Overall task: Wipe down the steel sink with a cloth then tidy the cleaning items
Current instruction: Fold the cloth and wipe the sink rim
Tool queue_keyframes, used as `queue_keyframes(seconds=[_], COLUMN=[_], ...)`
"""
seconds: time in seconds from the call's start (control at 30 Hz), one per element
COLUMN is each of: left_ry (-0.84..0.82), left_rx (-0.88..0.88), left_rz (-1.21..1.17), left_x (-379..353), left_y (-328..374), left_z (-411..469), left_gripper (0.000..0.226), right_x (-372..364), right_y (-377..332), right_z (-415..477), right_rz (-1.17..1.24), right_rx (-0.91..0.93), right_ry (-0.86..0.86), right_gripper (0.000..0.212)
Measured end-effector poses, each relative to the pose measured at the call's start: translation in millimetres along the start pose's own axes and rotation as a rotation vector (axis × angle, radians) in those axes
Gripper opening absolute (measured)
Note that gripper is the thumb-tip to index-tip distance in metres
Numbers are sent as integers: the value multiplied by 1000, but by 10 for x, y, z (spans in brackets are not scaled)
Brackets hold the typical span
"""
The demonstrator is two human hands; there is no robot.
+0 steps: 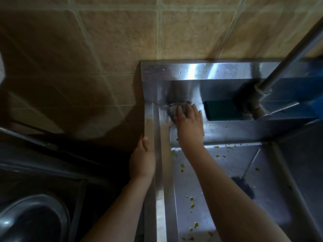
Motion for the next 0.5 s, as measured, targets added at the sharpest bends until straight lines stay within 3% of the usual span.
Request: queue_keyframes(seconds=[0.3,0.5], left_ry=[-5,0], left_rx=[-8,13], left_rz=[39,65], left_x=[14,-11], left_y=[21,-13], left_z=[-10,6], left_gripper=[45,45], right_x=[6,-16], right_y=[84,-232], right_z=[1,-32], right_rz=[73,212], right_rx=[-158,-49], right_ry=[149,173], right_gripper=[43,39])
Point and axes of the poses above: each hand's wrist, its own z-axis towards the middle knuckle, its own x-axis out of the back of the hand, y = z × x, the point moved 6 cm from there along z, towards the middle knuckle, and after that the axes turned 10 degrees about y, right-handed, at the moved point
